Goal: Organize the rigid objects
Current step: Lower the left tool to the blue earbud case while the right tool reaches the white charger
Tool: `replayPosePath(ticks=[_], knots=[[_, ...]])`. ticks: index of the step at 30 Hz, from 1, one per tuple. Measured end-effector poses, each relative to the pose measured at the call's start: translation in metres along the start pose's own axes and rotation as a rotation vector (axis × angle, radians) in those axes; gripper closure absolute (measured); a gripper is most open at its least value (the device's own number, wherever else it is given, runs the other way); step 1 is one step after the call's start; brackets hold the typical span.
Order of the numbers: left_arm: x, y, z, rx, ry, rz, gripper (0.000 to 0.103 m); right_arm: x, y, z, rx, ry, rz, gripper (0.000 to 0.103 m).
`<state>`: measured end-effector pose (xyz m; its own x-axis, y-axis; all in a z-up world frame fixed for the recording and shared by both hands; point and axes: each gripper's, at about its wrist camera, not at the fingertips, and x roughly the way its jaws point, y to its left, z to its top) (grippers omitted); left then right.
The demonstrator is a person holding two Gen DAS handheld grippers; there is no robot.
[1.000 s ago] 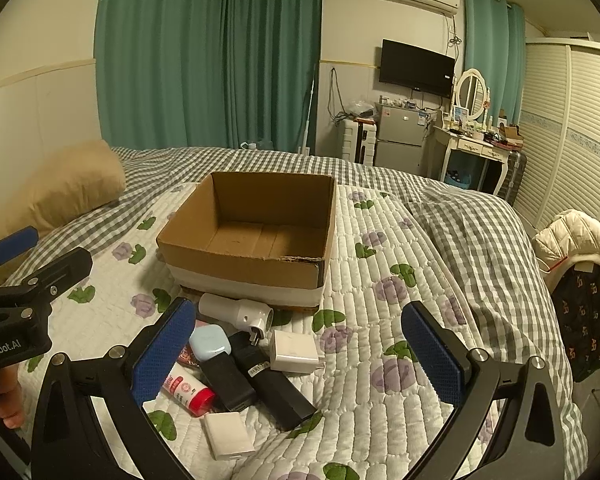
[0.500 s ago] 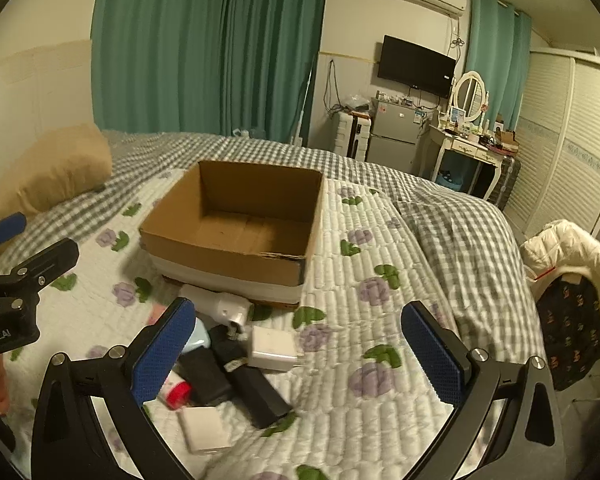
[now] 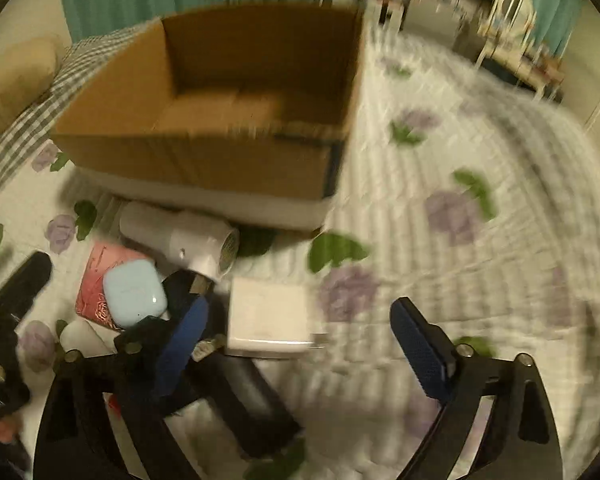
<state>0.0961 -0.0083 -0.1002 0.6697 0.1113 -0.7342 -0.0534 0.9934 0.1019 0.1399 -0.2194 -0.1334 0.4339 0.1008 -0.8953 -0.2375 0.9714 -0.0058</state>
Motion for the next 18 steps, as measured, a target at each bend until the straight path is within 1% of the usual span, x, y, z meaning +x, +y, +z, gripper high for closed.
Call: replayPosePath(ticks=[2, 3, 5, 7, 8, 10, 12, 14, 17, 18], knots=[[0.008, 0.000, -0.002, -0.005, 0.022, -0.003, 0.000, 0.018, -0.001, 0.001, 0.014, 0.049, 0.018, 0.013], [0.011, 0.000, -0.004, -0.003, 0.028, -0.006, 0.000, 0.029, -0.002, 0.002, 0.019, 0.080, 0.027, 0.019], [0.016, -0.002, -0.004, 0.002, 0.042, -0.011, 0.000, 0.040, -0.004, 0.001, 0.025, 0.112, 0.045, 0.030], [0.021, -0.005, -0.006, 0.010, 0.060, -0.026, 0.000, 0.040, -0.004, 0.001, 0.025, 0.105, 0.068, 0.040], [0.024, -0.007, -0.006, 0.016, 0.070, -0.031, 0.000, 0.036, -0.004, 0.000, 0.023, 0.091, 0.092, 0.049], [0.029, -0.013, -0.009, 0.038, 0.095, -0.034, 0.000, 0.025, -0.006, -0.002, 0.022, 0.052, 0.073, 0.049], [0.036, -0.019, -0.014, 0.067, 0.123, -0.020, 0.001, 0.014, -0.011, -0.003, 0.039, 0.007, 0.058, 0.049], [0.040, -0.023, -0.019, 0.090, 0.139, -0.022, 0.002, 0.006, -0.018, -0.003, 0.062, -0.022, 0.081, 0.049], [0.041, -0.028, -0.022, 0.110, 0.148, -0.061, 0.004, 0.002, -0.023, -0.006, 0.074, -0.041, 0.100, 0.049], [0.042, -0.031, -0.023, 0.121, 0.150, -0.069, 0.008, 0.000, -0.025, -0.008, 0.077, -0.043, 0.106, 0.049]])
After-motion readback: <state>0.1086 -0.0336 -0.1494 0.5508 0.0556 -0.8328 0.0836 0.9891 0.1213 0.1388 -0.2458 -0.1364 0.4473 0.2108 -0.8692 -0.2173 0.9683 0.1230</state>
